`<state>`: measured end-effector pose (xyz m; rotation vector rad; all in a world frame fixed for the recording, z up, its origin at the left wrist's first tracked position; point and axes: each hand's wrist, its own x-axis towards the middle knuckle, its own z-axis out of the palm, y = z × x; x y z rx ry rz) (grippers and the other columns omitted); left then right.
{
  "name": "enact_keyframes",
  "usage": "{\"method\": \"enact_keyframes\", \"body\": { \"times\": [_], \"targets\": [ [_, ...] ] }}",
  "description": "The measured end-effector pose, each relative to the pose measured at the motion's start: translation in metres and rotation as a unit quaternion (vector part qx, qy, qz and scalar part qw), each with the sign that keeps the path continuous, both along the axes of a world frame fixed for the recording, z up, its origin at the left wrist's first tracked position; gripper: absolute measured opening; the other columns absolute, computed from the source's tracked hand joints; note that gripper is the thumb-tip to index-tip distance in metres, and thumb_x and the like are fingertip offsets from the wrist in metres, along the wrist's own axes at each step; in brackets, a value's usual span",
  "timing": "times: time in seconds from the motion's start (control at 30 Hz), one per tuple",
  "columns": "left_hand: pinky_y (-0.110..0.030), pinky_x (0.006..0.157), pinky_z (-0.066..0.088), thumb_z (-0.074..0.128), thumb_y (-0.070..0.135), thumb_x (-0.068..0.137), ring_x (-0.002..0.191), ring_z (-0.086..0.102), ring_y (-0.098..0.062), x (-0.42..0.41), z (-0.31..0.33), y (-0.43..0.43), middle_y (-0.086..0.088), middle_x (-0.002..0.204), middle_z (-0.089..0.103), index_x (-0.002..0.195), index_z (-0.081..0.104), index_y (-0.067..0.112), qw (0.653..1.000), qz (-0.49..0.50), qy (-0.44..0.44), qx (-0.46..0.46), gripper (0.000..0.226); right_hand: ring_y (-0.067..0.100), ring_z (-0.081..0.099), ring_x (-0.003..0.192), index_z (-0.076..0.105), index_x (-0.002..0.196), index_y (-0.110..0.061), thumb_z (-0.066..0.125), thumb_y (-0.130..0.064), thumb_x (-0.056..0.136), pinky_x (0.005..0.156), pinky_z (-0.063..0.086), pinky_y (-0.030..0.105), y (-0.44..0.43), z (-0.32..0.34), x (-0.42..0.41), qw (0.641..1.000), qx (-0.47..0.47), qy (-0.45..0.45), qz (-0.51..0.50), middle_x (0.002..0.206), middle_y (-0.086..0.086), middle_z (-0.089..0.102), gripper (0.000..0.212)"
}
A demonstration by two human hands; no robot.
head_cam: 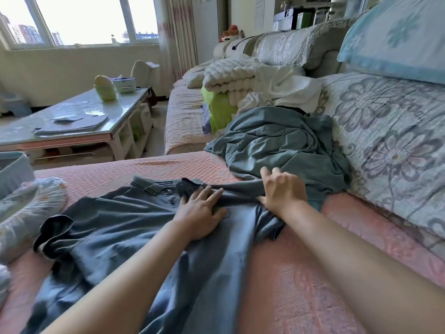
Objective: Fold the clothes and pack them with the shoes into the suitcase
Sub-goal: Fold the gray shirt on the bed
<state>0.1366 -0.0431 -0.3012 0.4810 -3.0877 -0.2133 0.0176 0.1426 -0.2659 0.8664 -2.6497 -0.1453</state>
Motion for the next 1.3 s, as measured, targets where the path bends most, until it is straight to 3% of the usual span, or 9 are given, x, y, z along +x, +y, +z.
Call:
{"method": "enact_keyframes", "body": {
  "times": [0.1, 0.2, 0.27, 0.37, 0.57, 0.7, 0.87, 1.17, 1.3],
  "targets": [
    [-0.059, 0.119, -0.005, 0.025, 0.075, 0.092, 0.153, -0.004, -0.017, -0.005, -0.009, -0.003, 0.007, 0.166, -0.004, 0.156, 0.007, 0.044, 0.998, 0.022, -0.063, -0.015, 0.073, 0.029, 0.048, 0.116, 0.038, 0.132, -0.020, 0.065, -0.046, 0.089, 0.094, 0.041, 0.040, -0.012, -0.003, 0.000, 0.995, 0.072, 0.062, -0.022, 0.129, 0.012, 0.044, 0.058],
    [-0.059, 0.119, -0.008, 0.023, 0.078, 0.090, 0.152, -0.012, -0.016, -0.007, -0.016, -0.006, 0.005, 0.165, -0.013, 0.155, 0.004, 0.045, 0.998, 0.033, -0.058, -0.016, 0.076, 0.031, 0.037, 0.131, 0.036, 0.144, -0.023, 0.055, -0.032, 0.094, 0.109, 0.030, 0.044, -0.028, -0.011, 0.010, 0.993, 0.036, 0.035, 0.106, 0.144, 0.013, 0.036, 0.055],
    [-0.057, 0.119, -0.011, 0.024, 0.078, 0.090, 0.151, -0.018, -0.016, -0.007, -0.018, -0.011, 0.003, 0.165, -0.016, 0.156, 0.002, 0.044, 0.999, 0.032, -0.027, -0.025, 0.077, 0.029, 0.025, 0.145, 0.034, 0.152, -0.027, 0.051, -0.042, 0.098, 0.120, 0.017, 0.045, -0.033, -0.015, 0.017, 0.982, -0.012, -0.088, 0.169, 0.158, 0.009, 0.027, 0.059],
    [-0.055, 0.118, -0.013, 0.023, 0.078, 0.090, 0.149, -0.022, -0.017, -0.010, -0.017, -0.028, 0.001, 0.164, -0.020, 0.156, -0.004, 0.041, 0.997, 0.060, -0.032, -0.035, 0.080, 0.023, 0.003, 0.155, 0.018, 0.159, -0.035, 0.035, -0.062, 0.100, 0.125, 0.000, 0.042, -0.032, -0.029, 0.014, 0.967, 0.043, -0.215, 0.129, 0.169, 0.005, 0.004, 0.068],
    [-0.058, 0.118, -0.010, 0.022, 0.077, 0.091, 0.152, -0.015, -0.023, -0.023, -0.009, -0.059, 0.001, 0.166, -0.010, 0.157, 0.001, 0.038, 0.990, 0.088, -0.099, -0.040, 0.080, 0.019, -0.014, 0.154, -0.007, 0.159, -0.036, 0.017, -0.070, 0.098, 0.123, -0.013, 0.041, -0.036, -0.041, -0.002, 0.960, 0.089, -0.258, 0.057, 0.167, 0.004, -0.014, 0.074],
    [-0.048, 0.122, 0.000, 0.031, 0.066, 0.096, 0.152, -0.001, -0.025, -0.010, -0.007, -0.041, -0.001, 0.166, 0.003, 0.158, 0.006, 0.034, 0.995, 0.067, -0.024, -0.077, 0.073, 0.022, -0.012, 0.155, -0.006, 0.160, -0.032, 0.016, -0.069, 0.099, 0.124, -0.011, 0.043, -0.041, -0.038, 0.004, 0.962, 0.099, -0.249, 0.050, 0.168, 0.007, -0.011, 0.075],
    [-0.039, 0.119, 0.018, 0.046, 0.053, 0.097, 0.147, 0.017, -0.021, 0.040, 0.010, -0.017, 0.004, 0.161, 0.023, 0.155, 0.022, 0.033, 0.996, -0.031, 0.059, -0.059, 0.066, 0.026, 0.006, 0.155, 0.019, 0.160, -0.025, 0.029, -0.060, 0.102, 0.125, 0.001, 0.049, -0.037, -0.012, 0.032, 0.966, 0.090, -0.233, 0.068, 0.167, 0.009, 0.014, 0.069],
    [-0.034, 0.097, 0.043, 0.054, 0.047, 0.095, 0.125, 0.047, -0.018, 0.175, 0.049, 0.033, 0.006, 0.132, 0.049, 0.134, 0.048, 0.032, 0.996, -0.083, 0.038, 0.010, 0.043, 0.023, 0.048, 0.130, 0.054, 0.137, -0.035, 0.050, -0.035, 0.095, 0.108, 0.040, 0.041, 0.005, 0.036, 0.146, 0.952, -0.017, -0.264, 0.155, 0.141, -0.003, 0.046, 0.042],
    [-0.030, 0.078, 0.045, 0.057, 0.051, 0.090, 0.102, 0.056, -0.015, 0.235, 0.057, 0.056, 0.013, 0.107, 0.054, 0.104, 0.052, 0.031, 0.996, -0.082, 0.027, 0.025, 0.024, 0.025, 0.056, 0.115, 0.055, 0.132, -0.037, 0.055, -0.022, 0.093, 0.095, 0.049, 0.039, 0.031, 0.037, 0.198, 0.940, 0.015, -0.300, 0.162, 0.130, -0.003, 0.044, 0.042]
  ]
}}
